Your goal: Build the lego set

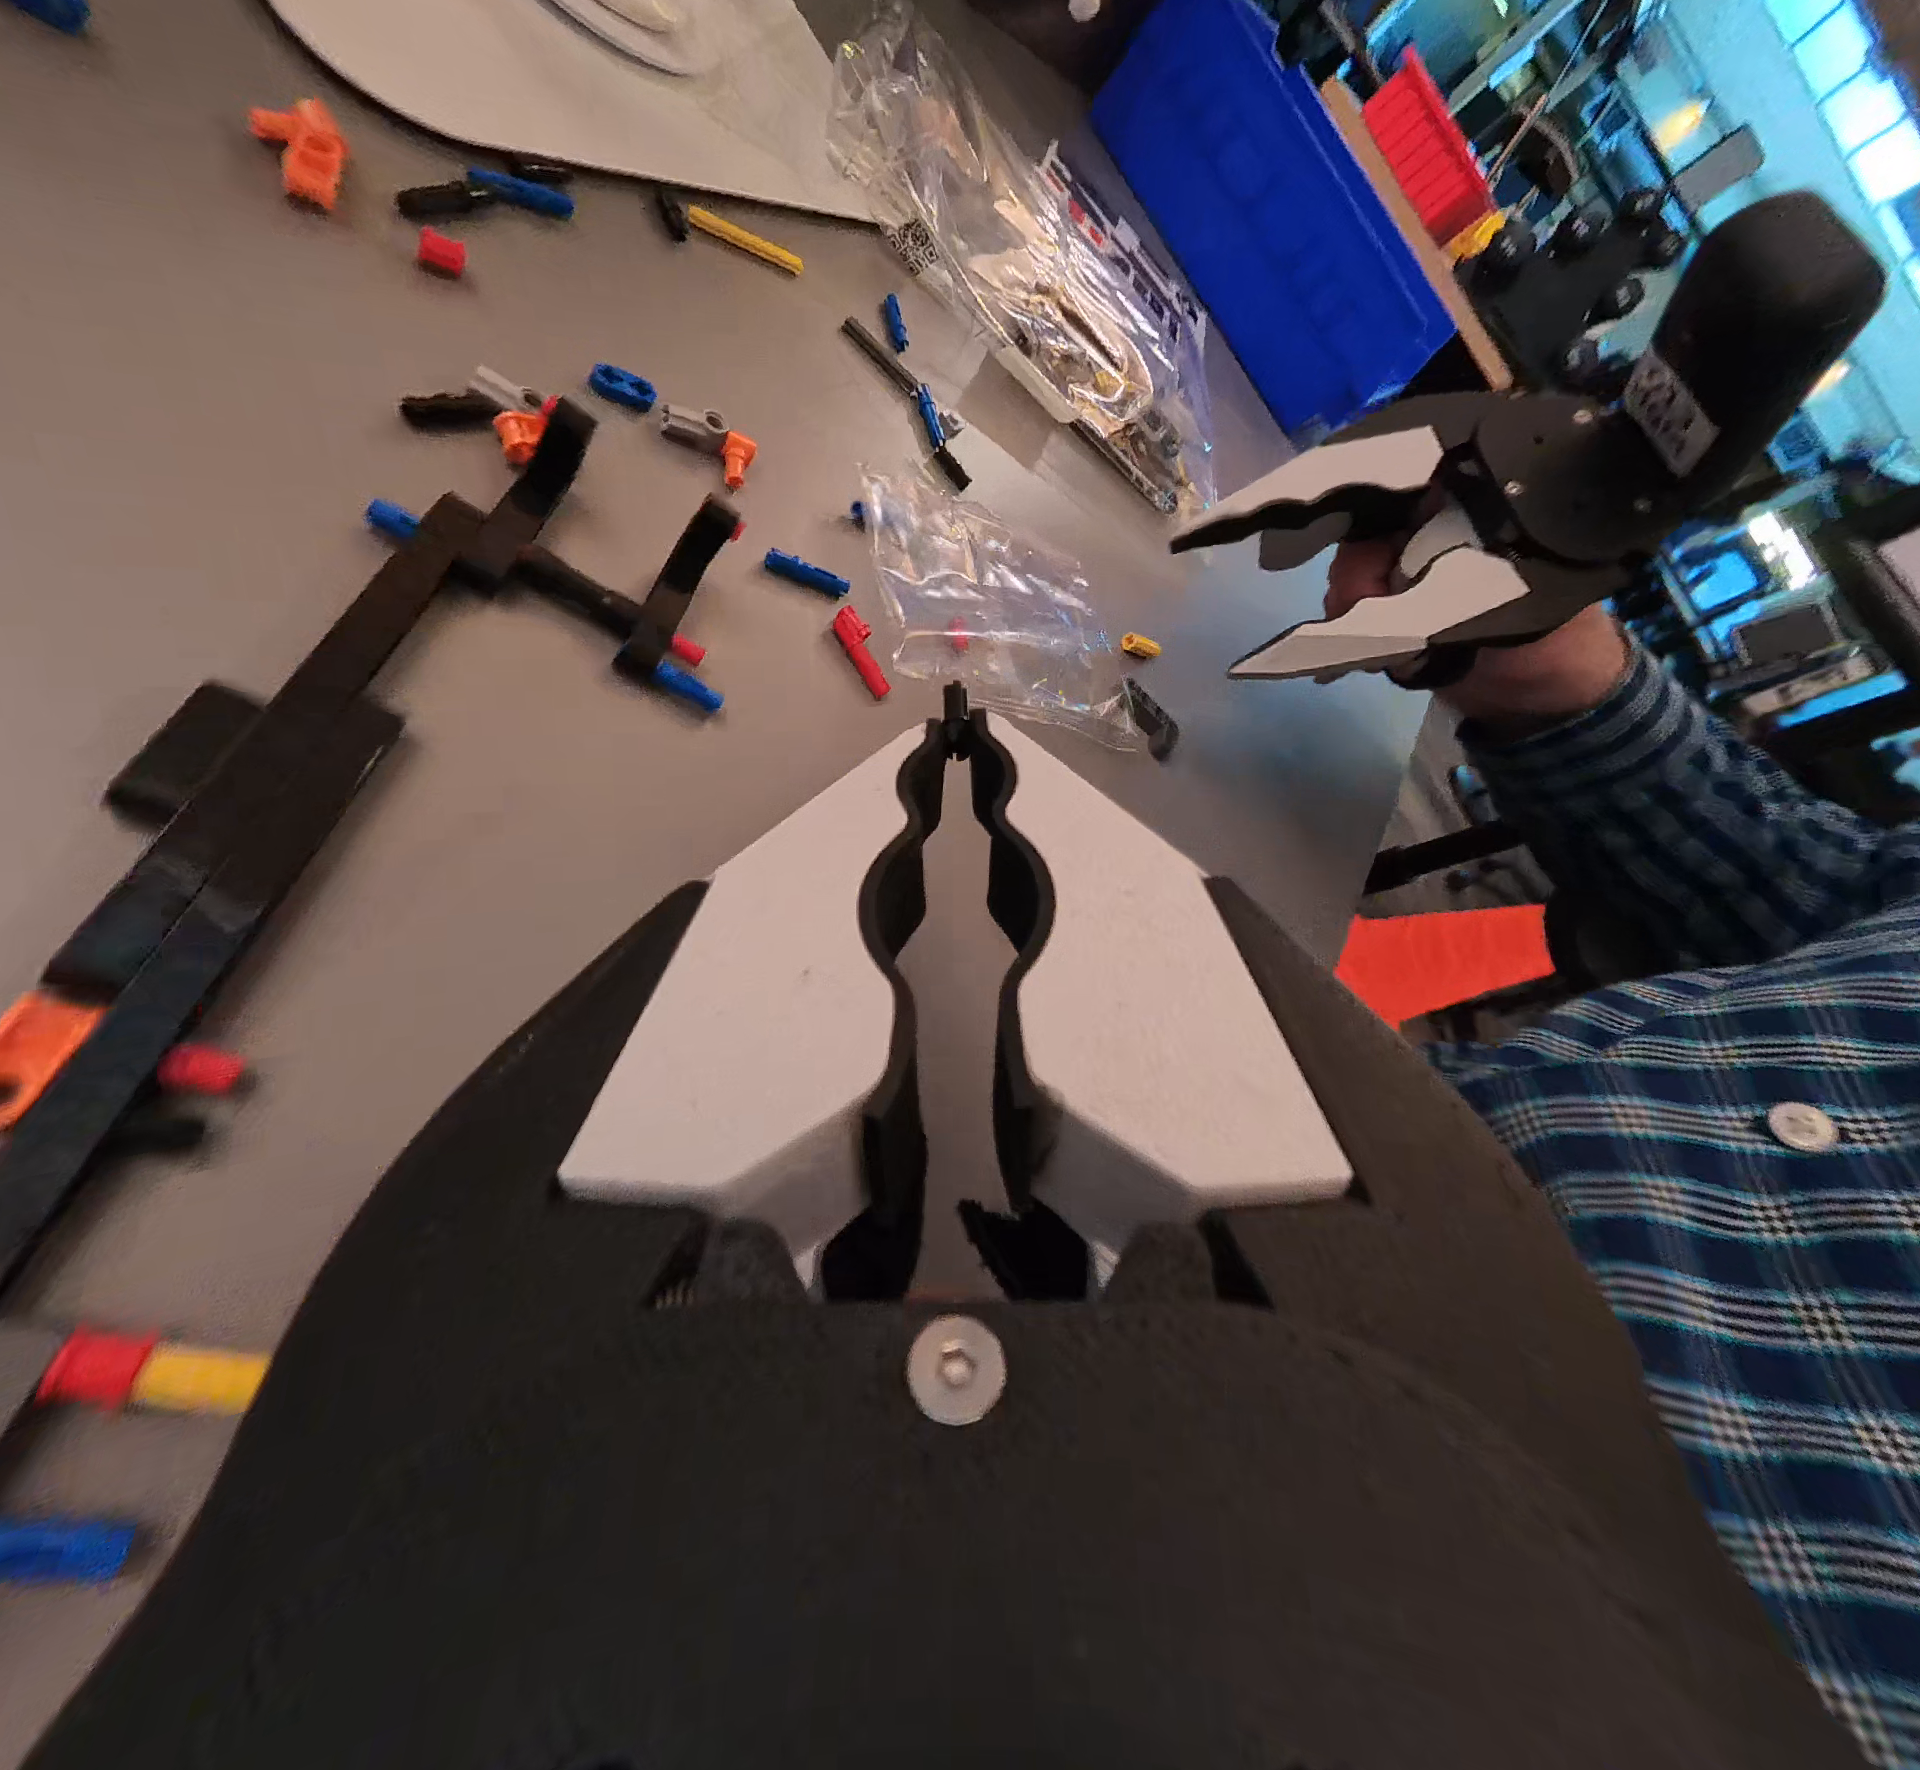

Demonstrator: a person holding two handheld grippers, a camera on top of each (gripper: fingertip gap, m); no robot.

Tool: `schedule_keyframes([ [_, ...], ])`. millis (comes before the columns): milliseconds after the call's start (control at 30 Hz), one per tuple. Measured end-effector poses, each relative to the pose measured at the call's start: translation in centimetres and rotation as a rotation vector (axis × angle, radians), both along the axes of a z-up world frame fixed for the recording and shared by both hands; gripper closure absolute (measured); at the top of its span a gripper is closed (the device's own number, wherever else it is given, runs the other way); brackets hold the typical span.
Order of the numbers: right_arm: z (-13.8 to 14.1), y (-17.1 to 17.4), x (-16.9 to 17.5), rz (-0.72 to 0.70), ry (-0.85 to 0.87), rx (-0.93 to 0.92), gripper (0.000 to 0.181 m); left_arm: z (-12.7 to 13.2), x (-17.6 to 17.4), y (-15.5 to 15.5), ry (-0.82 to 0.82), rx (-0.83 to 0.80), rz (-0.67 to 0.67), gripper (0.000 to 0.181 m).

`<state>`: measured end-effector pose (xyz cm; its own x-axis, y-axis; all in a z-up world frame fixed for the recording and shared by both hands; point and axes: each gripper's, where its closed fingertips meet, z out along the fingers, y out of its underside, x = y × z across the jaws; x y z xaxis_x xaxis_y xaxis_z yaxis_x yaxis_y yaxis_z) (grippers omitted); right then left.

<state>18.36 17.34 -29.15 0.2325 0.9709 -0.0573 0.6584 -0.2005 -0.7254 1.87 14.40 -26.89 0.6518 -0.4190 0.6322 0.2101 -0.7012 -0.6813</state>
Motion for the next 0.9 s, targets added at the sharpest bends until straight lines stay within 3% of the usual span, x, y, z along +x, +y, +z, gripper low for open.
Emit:
schedule_keyframes([
  [200, 0.0, 1.3, 3.4, -0.079, 0.008, 0.031, 0.129, -1.0, 2.9, 2.6, 0.169, 0.049, -0.069, 0.179],
  [400, 0.3, 3.6, 8.0, -0.206, 0.038, 0.049, 0.13, -3.3, 3.3, 4.9, 0.366, 0.059, -0.059, 0.179],
  [600, 0.6, 7.4, 12.9, -0.386, 0.065, 0.061, 0.132, -4.8, 3.3, 6.0, 0.471, 0.044, -0.055, 0.179],
  [900, 0.1, 12.3, 18.7, -0.576, 0.023, 0.06, 0.135, -4.8, 3.1, 7.2, 0.564, 0.039, -0.044, 0.169],
])
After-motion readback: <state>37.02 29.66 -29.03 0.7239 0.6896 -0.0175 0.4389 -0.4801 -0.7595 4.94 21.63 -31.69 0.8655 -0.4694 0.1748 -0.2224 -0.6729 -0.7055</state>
